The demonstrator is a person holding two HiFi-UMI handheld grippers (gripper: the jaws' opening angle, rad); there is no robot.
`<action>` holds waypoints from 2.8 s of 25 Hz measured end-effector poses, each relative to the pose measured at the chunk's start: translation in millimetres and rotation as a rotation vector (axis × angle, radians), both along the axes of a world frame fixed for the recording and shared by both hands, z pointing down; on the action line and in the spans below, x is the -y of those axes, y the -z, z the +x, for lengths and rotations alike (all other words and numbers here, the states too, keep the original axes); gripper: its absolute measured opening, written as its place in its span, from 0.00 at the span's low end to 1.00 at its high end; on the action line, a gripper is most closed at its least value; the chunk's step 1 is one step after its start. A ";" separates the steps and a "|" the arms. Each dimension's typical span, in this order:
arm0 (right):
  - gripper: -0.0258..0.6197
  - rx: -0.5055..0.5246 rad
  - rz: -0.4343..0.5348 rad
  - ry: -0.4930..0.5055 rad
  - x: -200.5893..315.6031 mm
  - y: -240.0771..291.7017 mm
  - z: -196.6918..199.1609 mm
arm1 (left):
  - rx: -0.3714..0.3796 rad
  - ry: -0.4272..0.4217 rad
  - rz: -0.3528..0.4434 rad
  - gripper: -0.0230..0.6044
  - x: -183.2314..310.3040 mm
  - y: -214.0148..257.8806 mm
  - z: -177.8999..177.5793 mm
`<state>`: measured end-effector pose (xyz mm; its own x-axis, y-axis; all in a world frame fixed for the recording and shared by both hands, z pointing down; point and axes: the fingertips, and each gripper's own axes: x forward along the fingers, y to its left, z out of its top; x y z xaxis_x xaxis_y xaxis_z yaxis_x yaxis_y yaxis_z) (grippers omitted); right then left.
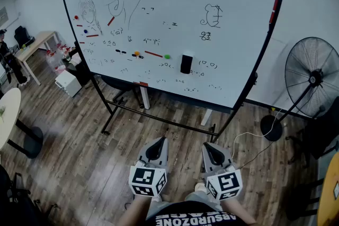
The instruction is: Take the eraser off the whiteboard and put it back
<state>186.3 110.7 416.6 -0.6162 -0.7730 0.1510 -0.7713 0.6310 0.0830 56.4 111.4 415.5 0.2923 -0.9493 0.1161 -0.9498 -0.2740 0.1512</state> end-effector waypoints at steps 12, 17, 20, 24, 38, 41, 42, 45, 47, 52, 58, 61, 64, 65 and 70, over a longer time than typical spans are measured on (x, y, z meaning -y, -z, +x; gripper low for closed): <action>0.04 0.062 0.056 -0.157 -8.1 11.5 -43.4 | 0.048 -0.139 -0.022 0.05 4.1 -8.7 -53.1; 0.04 0.052 0.055 -0.204 -6.8 9.7 -53.2 | 0.036 -0.168 -0.035 0.05 6.2 -15.8 -66.8; 0.04 0.042 0.067 -0.230 6.7 13.2 -55.3 | 0.034 -0.180 -0.032 0.05 14.5 -16.3 -70.6; 0.04 0.049 0.093 -0.244 34.4 22.3 -58.5 | 0.043 -0.186 -0.028 0.05 34.0 -15.1 -76.1; 0.23 0.121 0.129 -0.266 134.4 49.1 -75.8 | 0.059 -0.175 -0.004 0.05 123.0 -6.2 -103.8; 0.34 0.126 0.142 -0.266 153.2 54.5 -79.7 | 0.055 -0.173 -0.005 0.05 139.6 -8.3 -106.0; 0.36 0.125 0.143 -0.267 159.4 55.0 -80.8 | 0.055 -0.174 -0.006 0.05 145.0 -9.5 -106.2; 0.41 0.120 0.135 -0.268 177.7 53.1 -84.7 | 0.046 -0.179 -0.015 0.05 159.7 -12.8 -106.3; 0.43 0.118 0.124 -0.261 188.9 50.1 -89.1 | 0.045 -0.182 -0.021 0.05 167.4 -15.0 -107.0; 0.45 0.107 0.104 -0.246 218.3 43.3 -100.6 | 0.040 -0.174 -0.030 0.05 185.9 -17.1 -113.7; 0.46 0.101 0.080 -0.270 257.1 35.6 -107.4 | 0.039 -0.162 -0.026 0.05 209.0 -17.2 -120.1; 0.46 0.096 0.065 -0.287 275.9 32.4 -109.1 | 0.038 -0.158 -0.028 0.05 219.6 -17.9 -121.7; 0.46 0.086 0.053 -0.295 294.4 28.3 -110.9 | 0.040 -0.158 -0.029 0.05 230.3 -19.0 -121.2; 0.46 0.082 0.050 -0.296 300.3 26.8 -111.9 | 0.040 -0.158 -0.030 0.05 233.7 -19.4 -120.7; 0.46 0.069 0.037 -0.314 327.3 18.6 -115.8 | 0.042 -0.160 -0.036 0.05 248.3 -22.3 -119.3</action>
